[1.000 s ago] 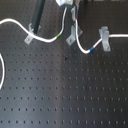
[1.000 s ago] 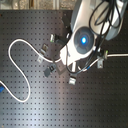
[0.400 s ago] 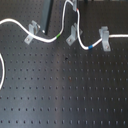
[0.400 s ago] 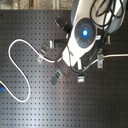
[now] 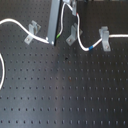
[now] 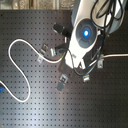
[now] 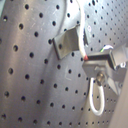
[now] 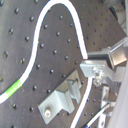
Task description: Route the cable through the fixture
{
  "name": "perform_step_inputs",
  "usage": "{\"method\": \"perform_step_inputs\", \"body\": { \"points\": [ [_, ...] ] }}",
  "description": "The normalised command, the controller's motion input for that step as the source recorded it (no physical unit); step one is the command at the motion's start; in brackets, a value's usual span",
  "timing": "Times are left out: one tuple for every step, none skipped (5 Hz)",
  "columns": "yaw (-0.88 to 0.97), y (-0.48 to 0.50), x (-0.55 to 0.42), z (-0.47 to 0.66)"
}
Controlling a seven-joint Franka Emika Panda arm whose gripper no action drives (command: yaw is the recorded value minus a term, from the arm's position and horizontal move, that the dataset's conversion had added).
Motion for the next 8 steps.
{"method": "perform_step_inputs", "body": {
  "points": [
    [-0.85, 0.229, 0.025, 0.08],
    [-0.89, 0.182, -0.006, 0.01],
    [-0.91, 0.03, -0.103, 0.04],
    [-0.87, 0.043, -0.113, 0.08],
    [-0.85, 0.014, -0.163, 0.11],
    [-0.83, 0.006, -0.18, 0.09],
    [-0.59, 0.022, -0.313, 0.02],
    [-0.22, 0.03, -0.189, 0.08]
  ]
}}
